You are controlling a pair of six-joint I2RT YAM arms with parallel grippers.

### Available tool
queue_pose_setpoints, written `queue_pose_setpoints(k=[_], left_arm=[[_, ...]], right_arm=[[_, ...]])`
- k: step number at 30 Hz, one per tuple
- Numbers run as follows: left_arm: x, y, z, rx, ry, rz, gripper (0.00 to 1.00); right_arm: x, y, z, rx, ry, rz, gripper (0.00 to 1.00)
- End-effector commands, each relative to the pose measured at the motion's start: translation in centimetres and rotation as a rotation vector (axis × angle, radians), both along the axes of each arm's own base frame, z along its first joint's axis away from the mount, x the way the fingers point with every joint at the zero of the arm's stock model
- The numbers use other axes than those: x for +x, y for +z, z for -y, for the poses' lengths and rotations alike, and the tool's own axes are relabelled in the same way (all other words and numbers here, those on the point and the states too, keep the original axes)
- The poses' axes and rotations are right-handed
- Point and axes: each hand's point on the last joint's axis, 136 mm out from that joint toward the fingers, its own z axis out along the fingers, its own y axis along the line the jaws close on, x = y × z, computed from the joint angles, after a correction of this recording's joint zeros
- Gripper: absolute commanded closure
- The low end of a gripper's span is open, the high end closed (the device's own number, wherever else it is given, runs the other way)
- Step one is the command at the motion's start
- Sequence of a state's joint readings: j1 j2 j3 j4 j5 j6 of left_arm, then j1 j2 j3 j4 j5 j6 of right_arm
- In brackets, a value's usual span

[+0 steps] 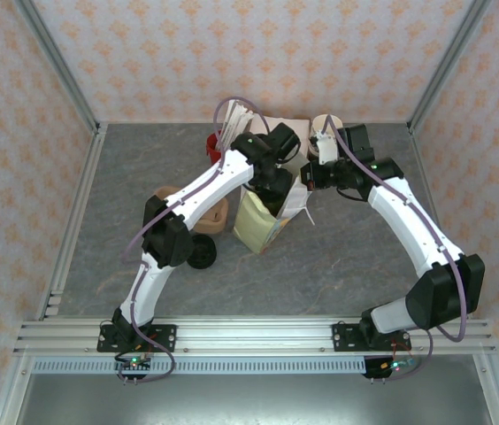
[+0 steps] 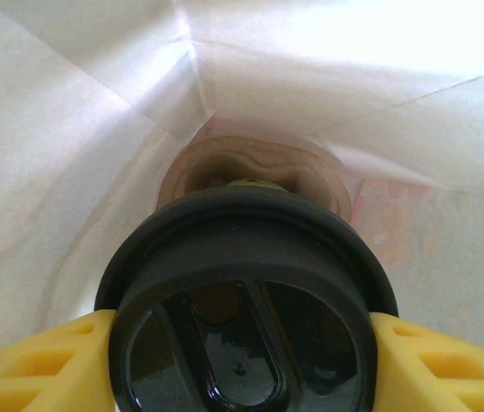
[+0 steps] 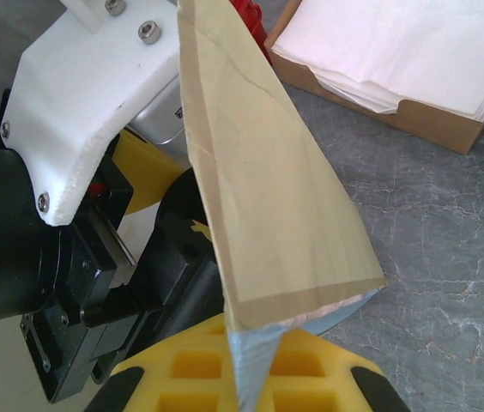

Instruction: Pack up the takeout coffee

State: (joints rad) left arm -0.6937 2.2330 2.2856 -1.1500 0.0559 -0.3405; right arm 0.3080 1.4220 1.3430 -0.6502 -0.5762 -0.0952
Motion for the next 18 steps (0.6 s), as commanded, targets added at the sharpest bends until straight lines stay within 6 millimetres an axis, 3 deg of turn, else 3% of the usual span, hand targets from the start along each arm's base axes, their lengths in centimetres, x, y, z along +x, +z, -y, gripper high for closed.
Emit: queue_pose_setpoints(k=[1,18], left_arm=[[0.1,-0.8,-0.7,0.053,0.003,-0.012,0.38],[0.5,-3.2,1.7,0.071,-0.047,-0.021,0.38]], right_arm=[[-0.7,1.0,-0.3,0.006,0.046,0.048,1.0],[-1.0,-0.1,-1.0,-0.009,0.089,0.034,1.0]])
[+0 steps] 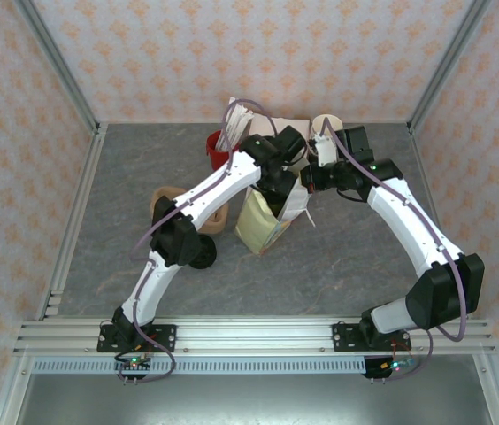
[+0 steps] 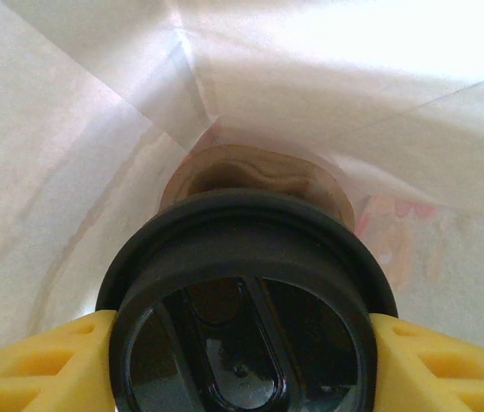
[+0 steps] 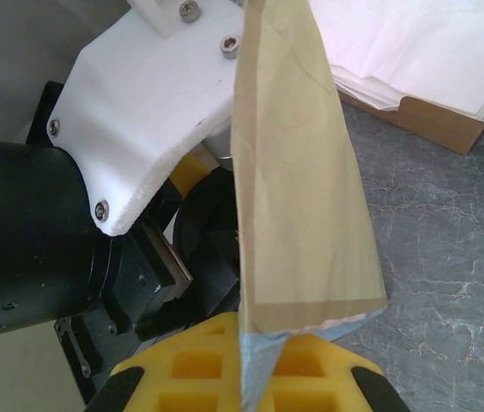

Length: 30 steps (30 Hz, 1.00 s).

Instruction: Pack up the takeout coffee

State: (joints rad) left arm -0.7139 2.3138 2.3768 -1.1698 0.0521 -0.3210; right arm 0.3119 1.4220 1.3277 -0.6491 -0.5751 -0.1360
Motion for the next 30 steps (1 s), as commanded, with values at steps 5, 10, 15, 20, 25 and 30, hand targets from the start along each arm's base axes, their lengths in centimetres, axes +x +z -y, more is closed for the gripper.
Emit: queue_pose_setpoints(k=[5,10,15,20,25,30], left_arm=[[-0.1,-2.9,0.5,0.064,-0.03,-0.029,0.38],[-0.3,-3.5,0.8,0.061,-0.043,-0.043,0.38],[-0.5,-4.2,1.3,0.06,-0.063,-0.058,0.38],[-0.4,-5.0,1.4,0.064,-0.068,-0.067,0.37],[-0.3,-5.8,1.7,0.068,-0.08,-0.075,0.37],[-0.4,-6.5,2.3,0.051,-0.099,-0.089,0.37]], right_arm=[[-0.6,0.5,-1.1,0.018,0.061,0.024,1.0],[-0.7,0.3,-1.0,0.017,0.059,0.019,1.0],[-0.7,0.3,-1.0,0.014,0.056,0.02,1.0],[-0.5,0.4,-1.0,0.015,0.054,0.023,1.0],[-0.4,0.4,-1.0,0.014,0.053,0.022,1.0],[-0.3,0.4,-1.0,0.015,0.049,0.021,1.0]])
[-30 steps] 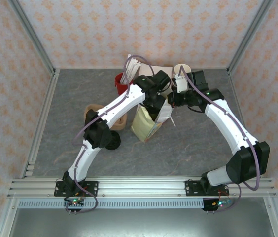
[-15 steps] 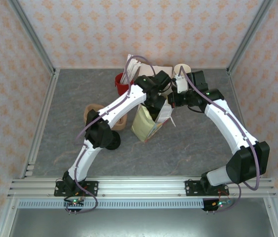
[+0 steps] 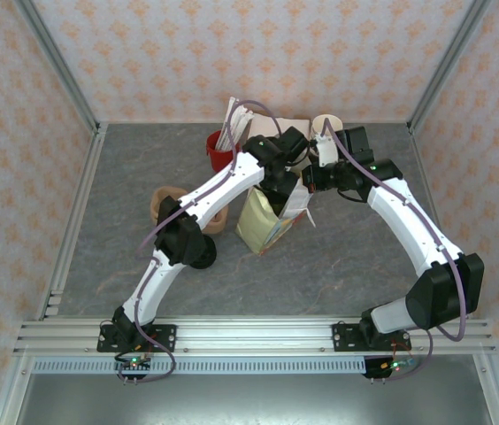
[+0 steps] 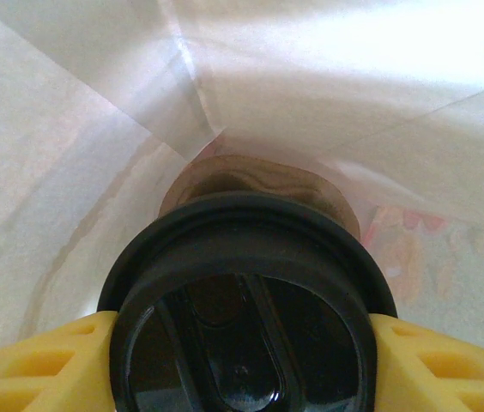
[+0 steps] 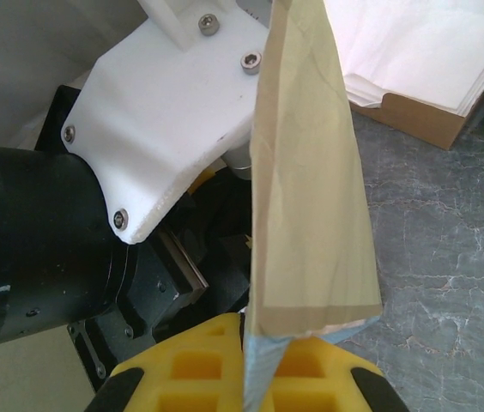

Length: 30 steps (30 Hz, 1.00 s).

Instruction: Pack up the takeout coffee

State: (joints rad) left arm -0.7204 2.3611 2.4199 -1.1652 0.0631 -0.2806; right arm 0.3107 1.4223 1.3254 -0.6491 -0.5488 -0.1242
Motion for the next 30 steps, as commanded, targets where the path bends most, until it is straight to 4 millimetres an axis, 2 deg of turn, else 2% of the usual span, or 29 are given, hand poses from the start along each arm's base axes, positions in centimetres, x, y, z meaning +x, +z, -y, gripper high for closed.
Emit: queue_pose_setpoints(k=[1,16,22,27,30], left_arm=[[-0.8,-5.7,1.3,0.049,-0.054,-0.092,0.37],[-1.5,-8.8,1.5,0.071,-0.075,-0.15,0.37],[-1.8,-9.3,1.6,0.07,-0.076,-0.164,0.37],[-1.7,-8.4,1.7,0.062,-0.075,-0.15,0.36],[-1.6,-6.8,1.6,0.036,-0.068,-0.138,0.36]], right_arm=[[-0.6,0.7,-1.4,0.029,0.075,0.024,1.0],[-0.6,0.6,-1.4,0.031,0.071,0.022,1.0],[-0.5,0.7,-1.3,0.028,0.068,0.025,1.0],[-0.4,0.7,-1.3,0.027,0.066,0.028,1.0],[-0.2,0.8,-1.4,0.029,0.063,0.03,1.0]])
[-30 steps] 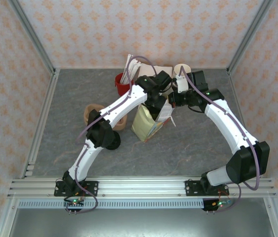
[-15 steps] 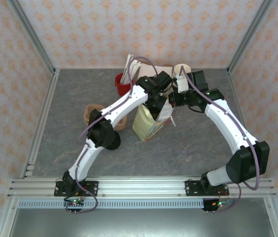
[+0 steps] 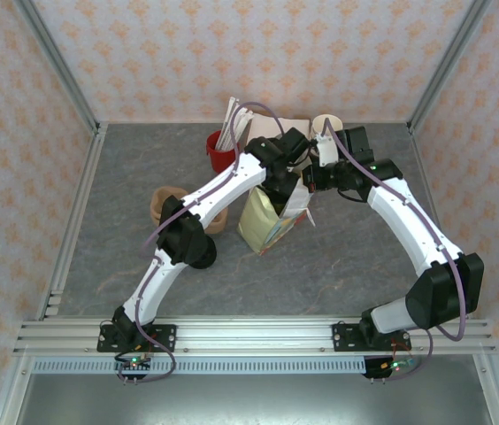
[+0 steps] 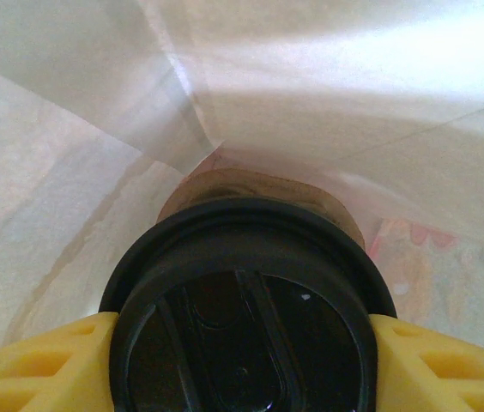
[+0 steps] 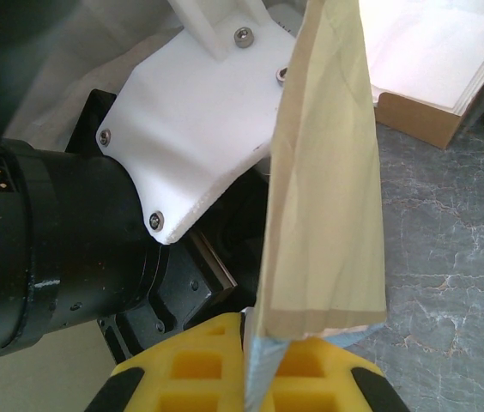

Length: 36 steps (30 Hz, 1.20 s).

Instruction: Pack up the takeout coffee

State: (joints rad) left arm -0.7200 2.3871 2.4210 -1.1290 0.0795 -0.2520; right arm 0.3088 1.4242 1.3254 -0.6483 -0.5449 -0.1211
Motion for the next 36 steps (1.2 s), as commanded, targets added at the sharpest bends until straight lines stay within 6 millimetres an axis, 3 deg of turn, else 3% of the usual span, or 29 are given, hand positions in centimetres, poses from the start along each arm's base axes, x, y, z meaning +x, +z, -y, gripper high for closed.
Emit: queue_pose_setpoints(k=[1,7,36], left_arm=[[-2.0,-5.2,0.8,0.037,-0.031,-0.133,0.35],[-1.4,-2.6,0.2,-0.015,0.006,-0.108,0.28],[-1.4,2.7,-0.5,-0.108,0.031,-0.065,0.09]], right_arm=[[-0.3,0.9,-1.5,0.03,0.069,0.033,1.0],[0.1,1.0,-1.6,0.03,0.063,0.036,1.0],[0.5,0.8,-1.3,0.011,0.045,0.039,1.0]])
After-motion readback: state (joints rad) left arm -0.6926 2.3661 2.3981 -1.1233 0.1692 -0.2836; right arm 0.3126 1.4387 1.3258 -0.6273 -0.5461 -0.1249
